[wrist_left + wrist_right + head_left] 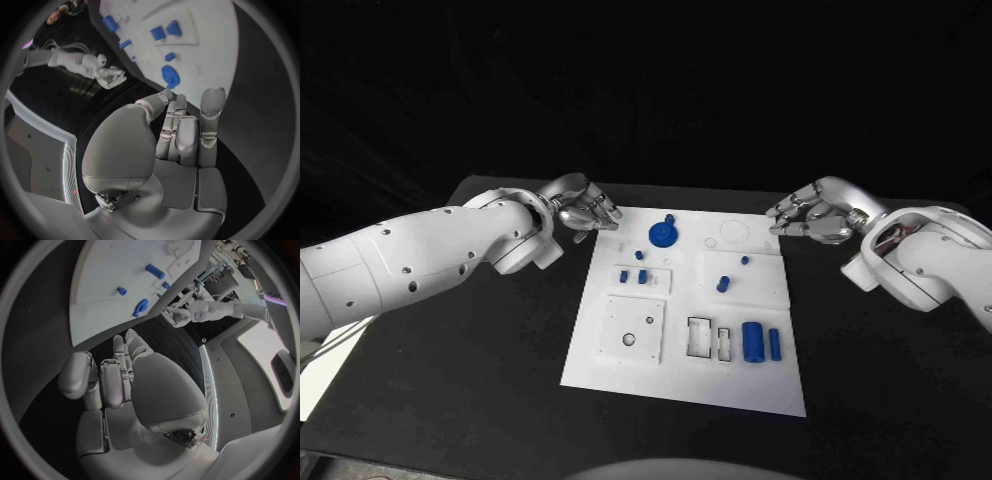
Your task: Assemble the parts on the task board
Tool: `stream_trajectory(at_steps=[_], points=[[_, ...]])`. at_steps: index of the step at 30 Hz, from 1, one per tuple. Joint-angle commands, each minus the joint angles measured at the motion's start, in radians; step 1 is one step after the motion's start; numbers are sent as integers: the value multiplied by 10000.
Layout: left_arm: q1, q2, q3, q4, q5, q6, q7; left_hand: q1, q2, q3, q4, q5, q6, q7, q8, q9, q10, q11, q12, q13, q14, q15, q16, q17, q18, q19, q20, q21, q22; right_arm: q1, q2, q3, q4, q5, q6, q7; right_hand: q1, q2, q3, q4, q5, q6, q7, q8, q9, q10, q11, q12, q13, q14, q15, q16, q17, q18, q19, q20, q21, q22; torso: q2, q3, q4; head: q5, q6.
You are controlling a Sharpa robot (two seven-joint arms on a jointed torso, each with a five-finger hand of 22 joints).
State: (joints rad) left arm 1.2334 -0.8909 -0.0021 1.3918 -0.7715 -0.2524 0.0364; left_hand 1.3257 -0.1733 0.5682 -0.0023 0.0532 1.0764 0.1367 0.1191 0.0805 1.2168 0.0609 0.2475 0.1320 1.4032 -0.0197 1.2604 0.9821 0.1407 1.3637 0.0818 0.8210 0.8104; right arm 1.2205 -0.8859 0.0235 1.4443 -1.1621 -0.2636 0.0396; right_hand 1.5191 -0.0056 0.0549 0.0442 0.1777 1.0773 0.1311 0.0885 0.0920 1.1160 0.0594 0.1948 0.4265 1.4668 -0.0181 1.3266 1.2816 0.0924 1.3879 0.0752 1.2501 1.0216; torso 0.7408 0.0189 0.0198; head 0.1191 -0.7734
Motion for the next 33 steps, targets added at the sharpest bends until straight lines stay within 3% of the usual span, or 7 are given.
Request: stream_trajectory(at_steps=[1,6,12,16,26,33], points=[[-9,-143,-43,258,6494,-719,2427,-56,96,-144,33,21,76,-24,90,-4,28,-58,376,206,-216,-40,-258,-394,218,-250,-36,-489,-421,-83,40,-1,271,-3585,651,-854,-31,-144,237,-44,-37,138,4,-8,-2,161,-8,-270,-385,496,-37,33,6,92,98,0,40,50,17,-16,0,-422,143],[-66,-437,-111,656,8359,-335,3096,-504,163,-689,253,22,13,61,179,-5,-256,-17,1040,604,-381,26,-438,-713,265,-438,-8,-936,-779,-178,152,-1,608,-5182,795,-1389,-243,-356,537,-3,-141,116,-1,-154,-51,213,48,-640,-891,497,-13,33,-10,82,113,44,51,72,11,-17,13,-848,294],[-94,-590,-142,854,8973,-106,3391,-521,252,-1042,230,10,-126,86,252,-14,-636,27,1615,944,-438,37,-465,-829,283,-468,24,-1136,-924,-220,342,-1,752,-6123,868,-1764,-414,-581,842,37,-238,52,36,-241,-98,200,113,-931,-1346,495,49,-51,-149,77,137,102,73,104,8,-19,29,-1078,385],[-101,-659,-149,962,9086,-46,3448,-480,323,-1182,199,19,-198,101,313,-17,-873,35,1935,1118,-450,49,-450,-862,292,-454,31,-1203,-965,-243,431,-1,860,-6373,894,-1837,-501,-726,1098,43,-245,-2,67,-251,-129,234,152,-1067,-1633,501,77,-63,-206,73,155,136,94,132,23,-21,12,-1118,377],[-123,-649,-167,960,9135,-23,3461,-427,349,-1297,158,20,-339,142,343,-34,-1153,75,2189,1243,-492,78,-462,-940,302,-471,52,-1325,-1054,-274,607,-15,957,-6554,1260,-1859,-597,-878,1635,17,-242,12,100,-237,-150,295,196,-1223,-2065,498,100,-46,-252,82,146,161,74,92,10,-34,30,-1028,300],[-126,-648,-169,1017,9132,-19,3442,-370,359,-1309,117,20,-383,153,354,-39,-1230,83,2265,1275,-493,83,-450,-942,304,-465,57,-1338,-1060,-315,731,-25,923,-6762,1678,-1912,-698,-939,2095,-1,-317,247,-5,-197,-118,368,115,-1288,-2364,495,10,-30,-280,93,142,104,68,80,14,-29,36,-1024,251]])
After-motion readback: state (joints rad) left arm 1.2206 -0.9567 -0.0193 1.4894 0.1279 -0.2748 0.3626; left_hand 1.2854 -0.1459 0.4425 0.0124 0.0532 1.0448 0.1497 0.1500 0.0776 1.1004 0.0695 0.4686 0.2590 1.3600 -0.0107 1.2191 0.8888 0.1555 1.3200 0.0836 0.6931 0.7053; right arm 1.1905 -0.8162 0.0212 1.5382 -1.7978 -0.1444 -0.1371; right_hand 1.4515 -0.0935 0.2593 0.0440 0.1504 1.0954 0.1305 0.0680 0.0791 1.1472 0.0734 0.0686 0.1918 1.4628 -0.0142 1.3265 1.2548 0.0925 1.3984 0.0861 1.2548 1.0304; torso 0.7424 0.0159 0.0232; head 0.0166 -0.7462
